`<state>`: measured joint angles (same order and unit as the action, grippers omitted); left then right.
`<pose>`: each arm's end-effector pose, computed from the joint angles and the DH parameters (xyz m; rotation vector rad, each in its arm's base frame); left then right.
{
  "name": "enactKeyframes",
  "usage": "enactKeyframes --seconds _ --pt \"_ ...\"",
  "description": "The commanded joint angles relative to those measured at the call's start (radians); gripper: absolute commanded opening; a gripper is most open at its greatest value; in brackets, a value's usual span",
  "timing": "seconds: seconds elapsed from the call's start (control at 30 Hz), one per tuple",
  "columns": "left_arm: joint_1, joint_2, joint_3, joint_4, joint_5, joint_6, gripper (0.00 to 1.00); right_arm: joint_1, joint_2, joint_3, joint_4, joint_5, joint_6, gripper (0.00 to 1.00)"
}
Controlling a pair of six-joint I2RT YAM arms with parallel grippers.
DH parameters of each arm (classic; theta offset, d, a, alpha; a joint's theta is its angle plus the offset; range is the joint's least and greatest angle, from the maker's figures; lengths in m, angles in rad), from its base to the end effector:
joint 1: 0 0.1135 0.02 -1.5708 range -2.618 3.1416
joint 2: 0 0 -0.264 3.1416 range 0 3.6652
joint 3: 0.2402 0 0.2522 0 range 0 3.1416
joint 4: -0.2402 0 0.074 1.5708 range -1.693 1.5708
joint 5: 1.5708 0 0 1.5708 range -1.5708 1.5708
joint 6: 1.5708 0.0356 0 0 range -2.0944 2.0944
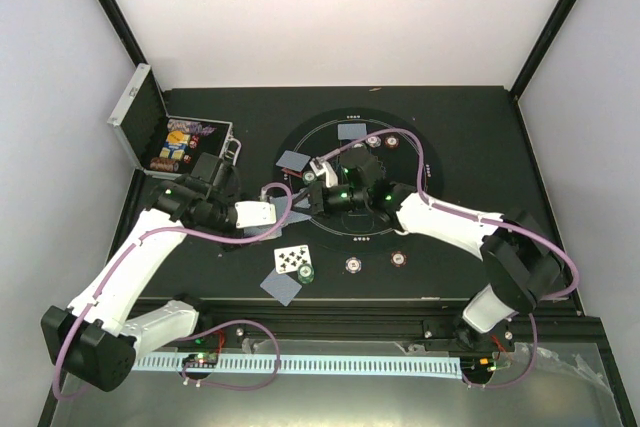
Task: Distribute texas hold em gaming equipment
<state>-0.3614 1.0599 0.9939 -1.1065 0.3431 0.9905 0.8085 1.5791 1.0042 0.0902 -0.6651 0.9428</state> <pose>0.1651 -0.0752 0.2884 1.7285 2.0073 -0.2709 0.2263 0.2688 0.2471 -0.3374 2.4227 1.6397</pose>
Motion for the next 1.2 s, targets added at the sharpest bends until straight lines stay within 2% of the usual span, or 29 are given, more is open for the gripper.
enactKeyframes --seconds 0.0,0.17,0.37,0.5,0.8,1.0,1.07,1.17 --pt "0.002 -0.013 0.008 -0.018 -0.008 -0.004 0.02 0.004 -0.005 -0.028 0.044 -0.017 0.026 0.1" --pt "0.003 -0.013 0.002 -0.017 -0.014 -0.004 0.01 -0.015 -0.011 0.011 -0.011 -0.016 -0.009 0.03" --pt "0.003 -0.021 -0.004 -0.025 -0.02 -0.004 0.02 -0.143 0.042 0.109 -0.065 -0.058 -0.059 0.03" --pt "0.002 -0.024 0.005 -0.042 -0.014 -0.007 0.02 -0.196 0.202 0.278 -0.148 -0.068 -0.127 0.03" --pt "0.003 -0.037 0.014 -0.069 0.001 -0.015 0.02 -0.249 0.722 0.855 -0.38 -0.01 -0.195 0.04" --pt "0.003 -0.041 0.007 -0.08 0.005 -0.008 0.02 -0.269 0.931 1.124 -0.49 0.044 -0.191 0.05" --pt "0.003 -0.042 0.002 -0.078 -0.002 -0.004 0.02 -0.275 0.948 1.149 -0.52 0.067 -0.2 0.07" --pt "0.002 -0.041 -0.001 -0.078 -0.004 -0.001 0.01 -0.28 0.934 1.143 -0.543 0.09 -0.22 0.27"
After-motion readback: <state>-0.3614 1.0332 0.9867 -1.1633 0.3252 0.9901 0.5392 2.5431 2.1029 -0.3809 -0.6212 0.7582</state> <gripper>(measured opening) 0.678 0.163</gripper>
